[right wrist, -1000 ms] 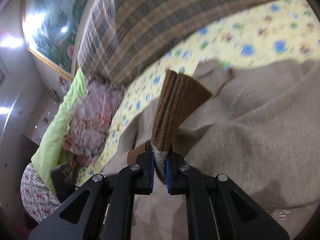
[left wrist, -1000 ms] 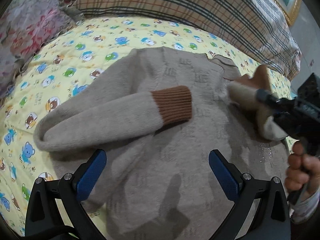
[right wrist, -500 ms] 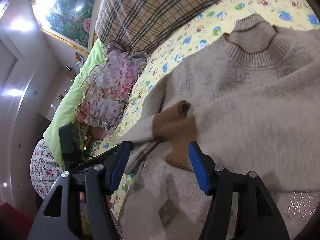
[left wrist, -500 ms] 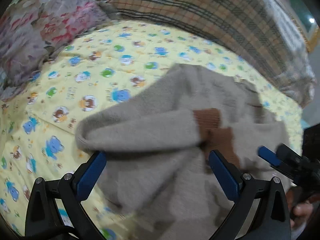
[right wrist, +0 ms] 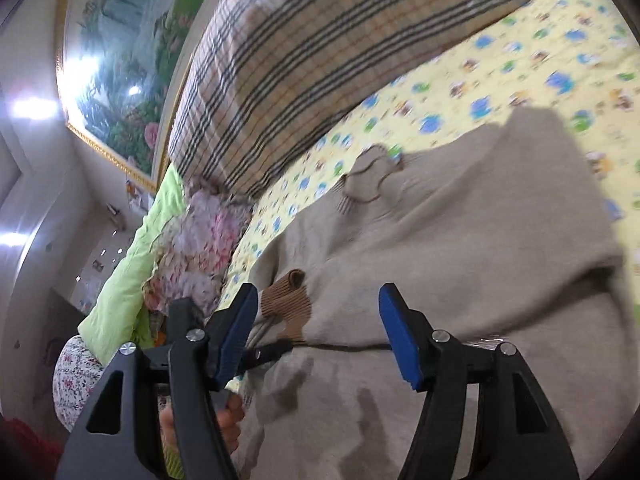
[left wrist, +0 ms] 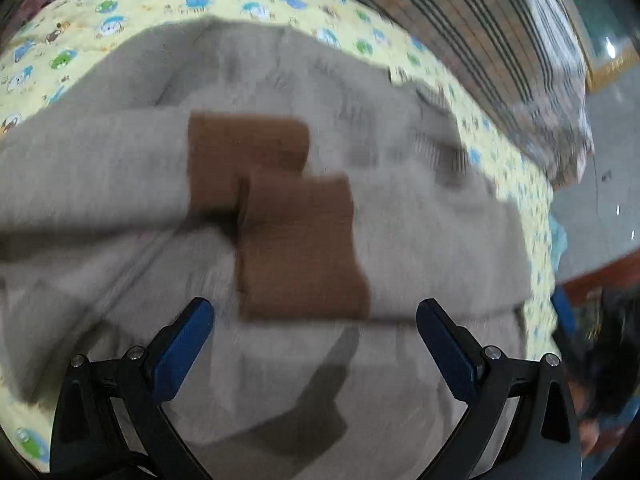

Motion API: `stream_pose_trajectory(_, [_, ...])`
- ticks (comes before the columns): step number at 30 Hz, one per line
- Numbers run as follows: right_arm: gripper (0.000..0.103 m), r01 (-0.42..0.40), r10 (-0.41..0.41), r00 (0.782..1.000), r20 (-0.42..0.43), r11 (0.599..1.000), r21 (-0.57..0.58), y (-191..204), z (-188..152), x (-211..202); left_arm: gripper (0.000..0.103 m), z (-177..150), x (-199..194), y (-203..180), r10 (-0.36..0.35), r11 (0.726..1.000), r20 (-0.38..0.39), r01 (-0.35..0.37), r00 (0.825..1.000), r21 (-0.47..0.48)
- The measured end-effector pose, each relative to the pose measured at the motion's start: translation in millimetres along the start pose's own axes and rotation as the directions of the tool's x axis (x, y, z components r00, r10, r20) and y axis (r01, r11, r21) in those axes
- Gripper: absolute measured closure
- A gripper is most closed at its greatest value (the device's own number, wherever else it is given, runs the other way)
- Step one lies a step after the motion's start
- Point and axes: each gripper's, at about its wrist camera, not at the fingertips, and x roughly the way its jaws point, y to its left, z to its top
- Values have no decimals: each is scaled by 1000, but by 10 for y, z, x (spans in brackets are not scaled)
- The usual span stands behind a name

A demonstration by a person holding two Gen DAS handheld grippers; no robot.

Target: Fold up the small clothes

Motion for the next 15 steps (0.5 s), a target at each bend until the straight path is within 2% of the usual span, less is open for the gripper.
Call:
stream_pose_trajectory(1, [38,7,-8,1000,11,1000,2,-10,-4,-38,3,42,17,-21,-26,1000,19,26,999,1])
stream_pose_trajectory(2, [38,19,-20,999,30,1000,10,-39,4,-101,9,97,50,-53,-56,998,33,56,998,7])
stream_pose_trajectory(4, [38,40,-42,998,57,999,28,-117,15,-190,35,189,149,-111,-59,998,34,58,998,28])
stream_pose_trajectory(5, [38,52,-55,996,69,998,43,-172,25,-234,69,199,191,-152,-57,997,14,56,998,54])
stream_pose_trajectory(6, [38,61,-65,995,78,997,54,-215,34,-267,90,198,230,-166,-63,996,-6,63,998,65])
stream_pose_trajectory(7, [38,73,-79,993,87,995,68,-262,49,-302,90,195,238,-175,-72,995,-10,72,997,67])
stream_pose_trajectory(10, [38,107,-115,988,105,991,77,-334,93,-397,93,102,-30,-165,-62,993,68,54,996,109])
stream_pose_trajectory(13, [38,149,-156,980,127,987,64,-379,167,-513,93,-4,-414,-15,-30,992,160,10,987,126])
stream_pose_trajectory(15, [37,174,-180,973,145,983,50,-403,222,-566,93,-28,-505,174,1,994,155,-18,988,109])
